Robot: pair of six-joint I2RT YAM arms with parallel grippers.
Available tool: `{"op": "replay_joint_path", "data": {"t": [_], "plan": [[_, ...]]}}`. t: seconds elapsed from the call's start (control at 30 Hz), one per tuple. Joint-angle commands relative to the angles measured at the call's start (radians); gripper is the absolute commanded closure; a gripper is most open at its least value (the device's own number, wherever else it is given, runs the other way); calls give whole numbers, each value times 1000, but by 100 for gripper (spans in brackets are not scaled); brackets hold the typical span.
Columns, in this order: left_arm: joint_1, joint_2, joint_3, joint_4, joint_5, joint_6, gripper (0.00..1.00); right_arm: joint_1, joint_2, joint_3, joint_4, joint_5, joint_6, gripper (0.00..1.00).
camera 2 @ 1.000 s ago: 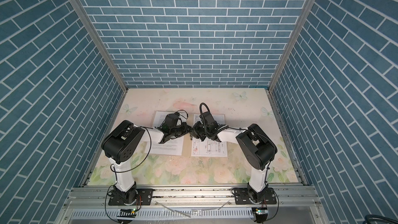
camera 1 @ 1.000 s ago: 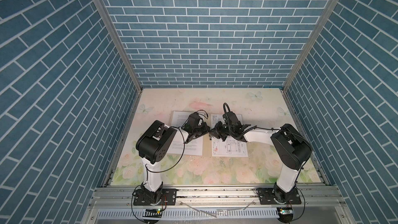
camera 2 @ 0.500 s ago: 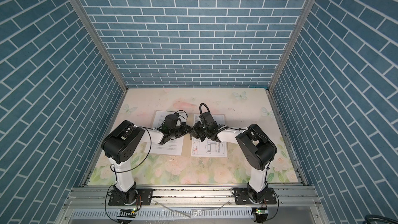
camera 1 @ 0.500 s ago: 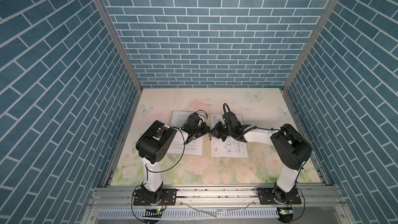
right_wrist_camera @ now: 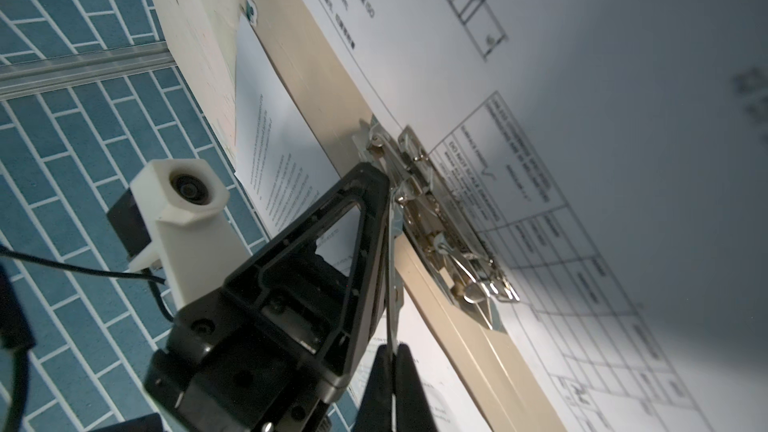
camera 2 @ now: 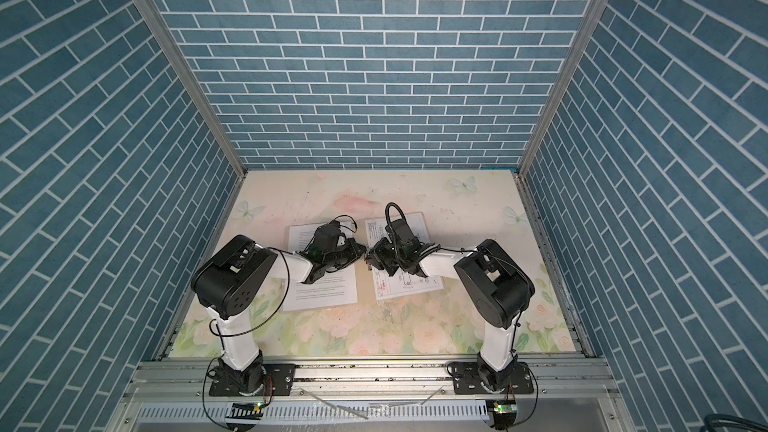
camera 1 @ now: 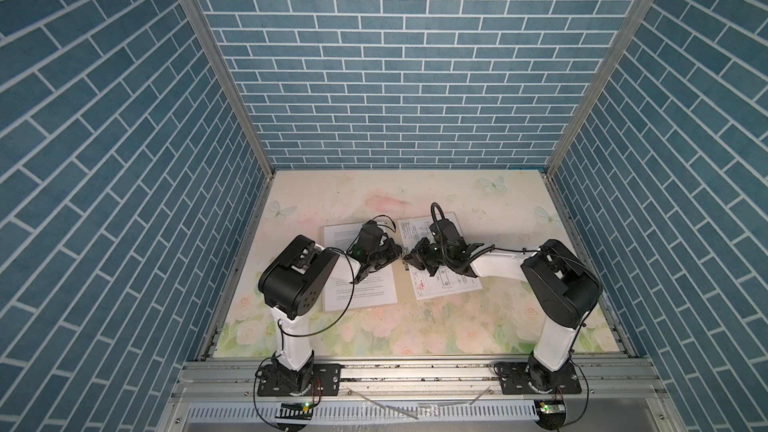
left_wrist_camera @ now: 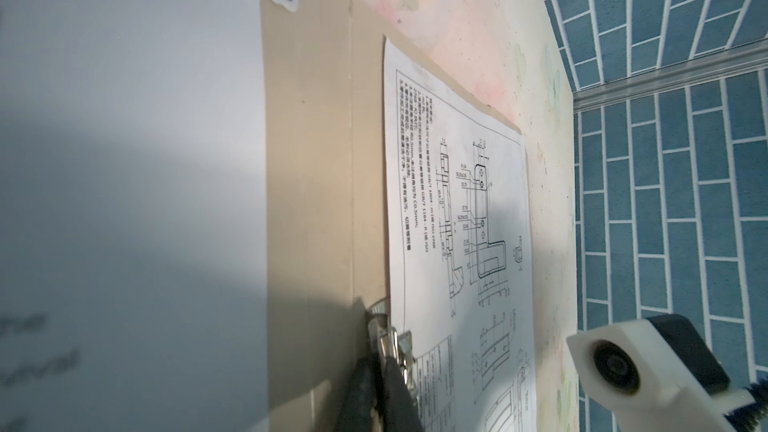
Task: Put the files into the folder
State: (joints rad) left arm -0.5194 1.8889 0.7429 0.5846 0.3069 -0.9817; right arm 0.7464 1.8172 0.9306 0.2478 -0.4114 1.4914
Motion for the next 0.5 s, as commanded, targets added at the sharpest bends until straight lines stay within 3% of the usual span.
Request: {"op": "replay_joint_path", "data": {"t": [0.0, 0.23, 0.47], "plan": [[-4, 6, -42, -91, -20, -19, 89, 4, -21, -40, -19, 25, -26, 95], [-4, 31, -42, -81, -2, -16, 89, 4, -22, -62, -16, 25, -75, 96], [-4, 47, -24, -105, 11, 6, 89, -2, -33, -79, -82, 54, -210, 97]]}}
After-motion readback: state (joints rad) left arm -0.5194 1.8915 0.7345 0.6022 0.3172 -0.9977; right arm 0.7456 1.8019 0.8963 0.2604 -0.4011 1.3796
